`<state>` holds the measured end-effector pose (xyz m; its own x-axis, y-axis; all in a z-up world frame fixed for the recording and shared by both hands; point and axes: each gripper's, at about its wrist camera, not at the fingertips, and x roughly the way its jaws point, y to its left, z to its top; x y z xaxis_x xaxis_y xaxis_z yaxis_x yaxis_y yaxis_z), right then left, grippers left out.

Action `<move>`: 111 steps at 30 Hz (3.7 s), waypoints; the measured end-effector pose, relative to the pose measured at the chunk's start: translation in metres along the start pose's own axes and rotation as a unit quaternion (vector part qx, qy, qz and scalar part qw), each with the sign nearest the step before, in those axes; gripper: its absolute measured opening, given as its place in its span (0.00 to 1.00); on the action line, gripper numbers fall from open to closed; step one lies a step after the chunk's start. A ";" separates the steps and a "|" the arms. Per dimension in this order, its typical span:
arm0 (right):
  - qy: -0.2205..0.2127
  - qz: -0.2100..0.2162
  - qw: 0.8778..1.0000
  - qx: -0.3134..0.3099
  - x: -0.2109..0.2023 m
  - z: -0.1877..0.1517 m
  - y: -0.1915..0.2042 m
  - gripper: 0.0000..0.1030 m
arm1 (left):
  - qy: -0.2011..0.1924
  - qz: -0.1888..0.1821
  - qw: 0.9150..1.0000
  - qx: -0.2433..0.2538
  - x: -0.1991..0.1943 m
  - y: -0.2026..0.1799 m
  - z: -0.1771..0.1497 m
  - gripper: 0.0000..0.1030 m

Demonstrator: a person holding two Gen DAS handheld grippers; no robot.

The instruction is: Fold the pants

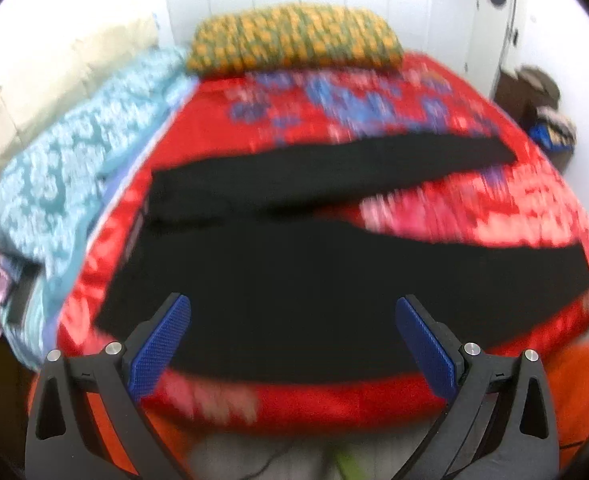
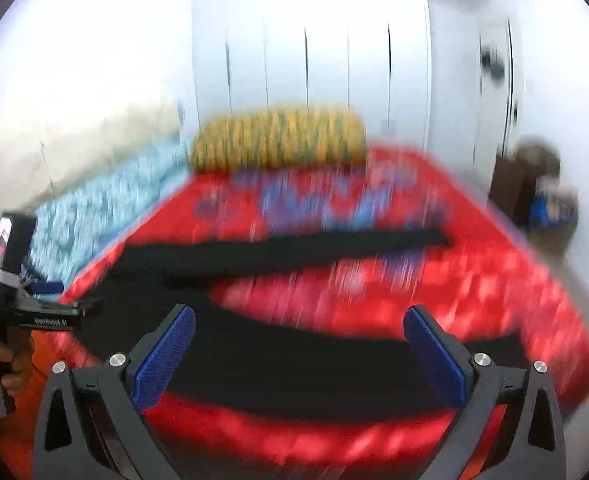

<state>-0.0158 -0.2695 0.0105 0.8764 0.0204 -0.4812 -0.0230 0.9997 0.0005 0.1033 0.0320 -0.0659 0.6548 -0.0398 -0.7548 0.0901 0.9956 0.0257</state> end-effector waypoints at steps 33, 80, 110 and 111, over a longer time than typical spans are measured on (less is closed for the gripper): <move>0.327 -0.077 0.937 0.093 0.581 0.083 -0.386 0.06 | 0.152 0.062 0.986 -0.042 0.198 0.001 0.009 0.99; 0.168 -0.109 0.979 -0.025 0.073 -0.108 -0.017 0.98 | 0.087 0.008 0.996 -0.035 0.130 0.026 -0.048 0.99; 0.136 -0.081 0.984 0.081 0.053 -0.107 -0.050 0.98 | 0.098 0.023 0.994 -0.044 0.136 0.032 -0.050 0.99; 0.135 -0.078 0.983 0.100 0.052 -0.108 -0.057 0.98 | 0.098 0.020 0.994 -0.047 0.135 0.033 -0.050 0.99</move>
<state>-0.0210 -0.3262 -0.1088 0.7013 -0.1102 -0.7043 0.2206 0.9730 0.0673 0.1578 0.0642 -0.1999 0.4977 0.0082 -0.8673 -0.0103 0.9999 0.0035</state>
